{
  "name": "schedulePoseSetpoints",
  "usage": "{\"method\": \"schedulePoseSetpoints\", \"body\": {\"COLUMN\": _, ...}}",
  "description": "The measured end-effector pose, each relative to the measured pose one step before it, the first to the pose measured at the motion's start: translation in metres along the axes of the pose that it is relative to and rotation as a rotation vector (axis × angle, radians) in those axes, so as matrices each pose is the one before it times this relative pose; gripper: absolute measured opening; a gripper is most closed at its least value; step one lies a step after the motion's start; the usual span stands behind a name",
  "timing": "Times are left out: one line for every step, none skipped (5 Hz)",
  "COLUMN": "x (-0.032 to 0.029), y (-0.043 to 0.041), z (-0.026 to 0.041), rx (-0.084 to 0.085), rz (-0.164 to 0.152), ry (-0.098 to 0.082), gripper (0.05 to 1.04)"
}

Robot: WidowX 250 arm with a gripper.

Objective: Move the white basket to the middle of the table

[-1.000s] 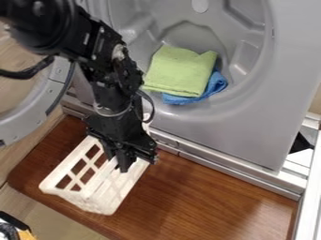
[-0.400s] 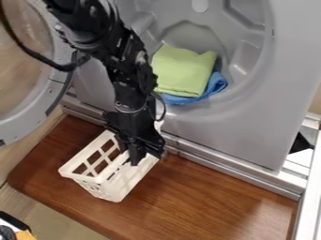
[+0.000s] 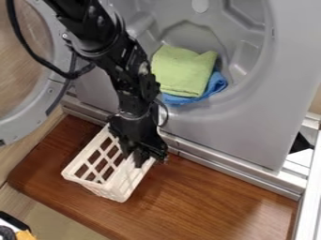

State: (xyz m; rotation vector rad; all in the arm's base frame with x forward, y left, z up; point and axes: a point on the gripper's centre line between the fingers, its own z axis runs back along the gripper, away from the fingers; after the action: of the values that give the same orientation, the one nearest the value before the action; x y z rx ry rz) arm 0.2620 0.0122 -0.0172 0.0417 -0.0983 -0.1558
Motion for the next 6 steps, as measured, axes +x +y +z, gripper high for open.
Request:
{"method": "schedulePoseSetpoints", "body": {"x": 0.00275, "y": -0.00652, "z": -0.00052, "rx": 0.0019, "rz": -0.0148, "ry": 0.0160, "gripper": 0.639}}
{"method": "schedulePoseSetpoints", "body": {"x": 0.00305, "y": -0.00444, "z": -0.00118, "rx": -0.0075, "rz": -0.0137, "ry": 0.0078, "gripper": 0.934}}
{"method": "schedulePoseSetpoints", "body": {"x": 0.00354, "y": -0.00585, "z": 0.00076, "rx": -0.0167, "rz": -0.0076, "ry": -0.0086, "gripper": 1.011}}
{"method": "schedulePoseSetpoints", "body": {"x": 0.01126, "y": -0.00792, "z": 0.01350, "rx": -0.0423, "rz": 0.0039, "ry": -0.0980, "gripper": 1.007}}
{"method": "schedulePoseSetpoints", "body": {"x": 0.01625, "y": -0.01849, "z": 0.02441, "rx": -0.0681, "rz": 0.0018, "ry": -0.0994, "gripper": 1.001}}
{"method": "schedulePoseSetpoints", "body": {"x": 0.00845, "y": -0.01545, "z": 0.02592, "rx": -0.0801, "rz": 0.0298, "ry": -0.0740, "gripper": 1.001}}
